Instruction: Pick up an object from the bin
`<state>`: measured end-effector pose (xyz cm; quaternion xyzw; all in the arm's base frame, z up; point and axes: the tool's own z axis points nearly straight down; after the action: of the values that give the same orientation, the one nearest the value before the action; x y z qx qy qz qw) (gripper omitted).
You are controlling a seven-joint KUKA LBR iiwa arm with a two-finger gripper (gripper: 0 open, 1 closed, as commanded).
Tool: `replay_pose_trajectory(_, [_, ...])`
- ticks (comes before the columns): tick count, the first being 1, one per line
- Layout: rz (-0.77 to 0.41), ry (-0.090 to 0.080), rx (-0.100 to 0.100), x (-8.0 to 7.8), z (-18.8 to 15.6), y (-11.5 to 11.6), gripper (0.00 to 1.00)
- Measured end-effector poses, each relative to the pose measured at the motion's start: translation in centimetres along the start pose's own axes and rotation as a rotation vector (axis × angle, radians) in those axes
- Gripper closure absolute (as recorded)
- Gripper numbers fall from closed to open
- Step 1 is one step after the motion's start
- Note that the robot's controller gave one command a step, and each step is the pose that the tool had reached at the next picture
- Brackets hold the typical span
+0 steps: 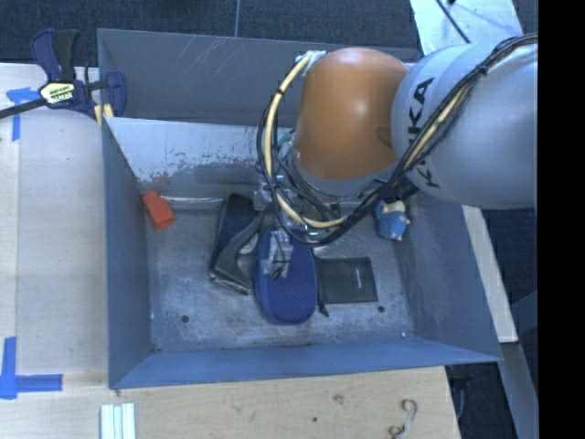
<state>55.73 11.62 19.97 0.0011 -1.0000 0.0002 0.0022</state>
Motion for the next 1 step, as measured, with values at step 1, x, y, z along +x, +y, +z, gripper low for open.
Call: replay_pose_trajectory(1, [-0.451,-0.029,0.000,-6.32,12.26,1.55,0.00])
